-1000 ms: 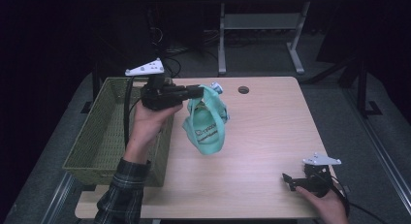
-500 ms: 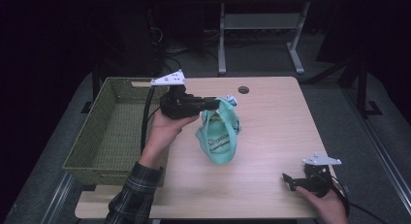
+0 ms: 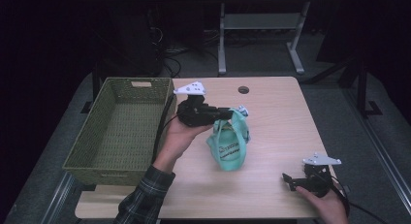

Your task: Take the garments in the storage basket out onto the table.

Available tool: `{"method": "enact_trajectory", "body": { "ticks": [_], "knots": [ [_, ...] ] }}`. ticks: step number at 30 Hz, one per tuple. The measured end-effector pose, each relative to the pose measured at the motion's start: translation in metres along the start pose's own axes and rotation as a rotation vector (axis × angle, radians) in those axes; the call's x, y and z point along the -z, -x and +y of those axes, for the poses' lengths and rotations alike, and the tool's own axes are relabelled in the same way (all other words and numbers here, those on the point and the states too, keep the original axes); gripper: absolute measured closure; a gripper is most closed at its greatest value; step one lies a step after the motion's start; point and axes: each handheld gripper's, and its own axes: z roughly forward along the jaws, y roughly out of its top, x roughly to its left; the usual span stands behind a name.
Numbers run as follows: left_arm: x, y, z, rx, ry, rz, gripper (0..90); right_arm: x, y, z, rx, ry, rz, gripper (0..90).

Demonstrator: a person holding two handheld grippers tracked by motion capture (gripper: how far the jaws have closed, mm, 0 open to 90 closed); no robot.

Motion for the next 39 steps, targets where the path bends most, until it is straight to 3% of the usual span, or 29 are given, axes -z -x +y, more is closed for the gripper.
{"method": "enact_trajectory", "body": {
  "ticks": [11,22,30,39],
  "knots": [
    [-0.035,0.003,-0.017,0.001,-0.073,-0.02,84.0,0.0,0.0,0.0,0.0,0.0,0.0,2.1],
    [-0.067,0.003,-0.047,0.026,-0.167,-0.042,83.9,0.0,0.0,0.0,0.0,-0.001,0.0,2.1],
    [-0.081,0.004,-0.062,0.038,-0.214,-0.052,83.7,0.0,0.0,0.0,0.001,0.0,0.0,2.1],
    [-0.094,-0.001,-0.085,0.048,-0.305,-0.055,83.3,0.0,0.0,0.0,0.001,0.0,0.0,2.2]
  ]
}}
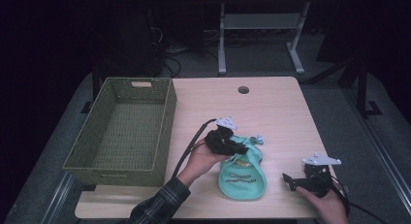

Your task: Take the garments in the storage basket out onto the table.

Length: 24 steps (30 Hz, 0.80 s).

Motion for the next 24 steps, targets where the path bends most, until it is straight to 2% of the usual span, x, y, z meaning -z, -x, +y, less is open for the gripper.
{"method": "enact_trajectory", "body": {
  "ticks": [7,12,17,20,24],
  "knots": [
    [-0.018,-0.006,-0.017,0.012,-0.069,0.016,83.0,0.0,0.0,0.0,0.0,0.0,0.0,2.1],
    [-0.029,-0.007,-0.024,0.003,-0.119,0.032,82.6,0.0,0.0,0.0,0.0,0.0,0.0,2.2],
    [-0.039,-0.007,-0.031,-0.004,-0.146,0.037,81.3,0.0,0.0,0.0,0.0,0.0,0.0,2.1],
    [-0.04,-0.005,-0.032,-0.013,-0.142,0.038,77.3,0.0,0.0,0.0,-0.001,0.0,0.0,2.1],
    [-0.034,-0.001,-0.028,-0.028,-0.13,0.051,62.8,0.0,0.0,0.0,0.001,0.0,0.001,2.1]
  ]
}}
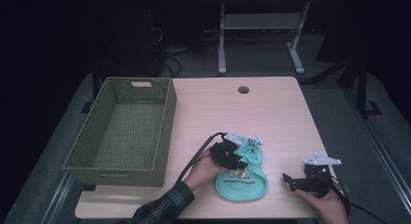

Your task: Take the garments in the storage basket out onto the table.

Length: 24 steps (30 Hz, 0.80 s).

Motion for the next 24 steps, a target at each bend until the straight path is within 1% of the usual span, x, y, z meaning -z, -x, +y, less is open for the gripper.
{"method": "enact_trajectory", "body": {
  "ticks": [3,5,7,11,14,16,20,22,23,24],
  "knots": [
    [0.009,0.003,0.001,-0.003,0.017,0.006,56.8,0.0,0.0,0.0,0.001,0.0,0.001,2.1],
    [0.018,0.005,0.001,-0.003,0.035,0.008,53.3,0.0,0.0,0.0,0.0,-0.001,0.002,2.1],
    [0.028,0.006,-0.001,0.0,0.051,0.013,52.3,0.0,0.0,0.0,0.0,-0.001,0.002,2.1],
    [0.04,0.011,-0.008,0.009,0.068,0.019,53.1,0.0,0.0,0.0,0.0,-0.001,0.002,2.1],
    [0.047,0.018,-0.015,-0.004,0.073,0.013,58.5,0.0,0.0,0.0,0.0,-0.001,0.002,2.0],
    [0.048,0.023,-0.02,-0.001,0.072,0.002,65.0,0.0,0.0,0.0,0.0,-0.001,0.002,2.0],
    [0.045,0.032,-0.026,-0.011,0.051,-0.025,71.5,0.0,0.0,0.0,0.001,-0.001,0.002,2.1],
    [0.041,0.036,-0.03,-0.019,0.034,-0.033,72.7,0.0,0.0,0.0,0.001,-0.001,0.002,2.1],
    [0.039,0.038,-0.031,-0.031,0.017,-0.035,72.8,0.0,0.0,0.0,0.001,-0.001,0.002,2.0],
    [0.038,0.04,-0.032,-0.033,0.014,-0.035,73.2,0.0,0.0,0.0,0.001,-0.001,0.002,2.1]
  ]
}}
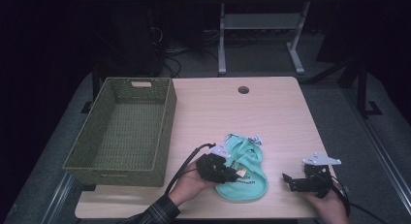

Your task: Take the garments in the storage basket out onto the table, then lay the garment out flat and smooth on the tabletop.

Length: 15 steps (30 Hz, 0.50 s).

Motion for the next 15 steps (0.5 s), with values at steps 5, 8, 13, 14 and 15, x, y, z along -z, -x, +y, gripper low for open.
{"method": "enact_trajectory", "body": {
  "ticks": [5,8,13,14,15],
  "knots": [
    [-0.008,0.004,-0.006,-0.006,-0.043,-0.006,73.5,0.001,0.0,-0.001,0.009,-0.001,0.01,2.1],
    [-0.015,0.006,-0.009,-0.019,-0.075,0.005,73.5,0.002,0.0,0.0,0.024,-0.006,0.018,6.9],
    [-0.02,0.006,-0.011,-0.029,-0.105,0.021,73.5,0.006,-0.003,0.006,0.042,-0.001,0.005,13.8],
    [-0.021,0.006,-0.012,-0.036,-0.105,0.021,73.5,0.006,-0.003,0.008,0.041,-0.001,0.01,14.4],
    [-0.022,0.006,-0.012,-0.032,-0.101,0.019,74.0,0.007,-0.003,0.01,0.036,0.002,0.014,16.2]
  ]
}}
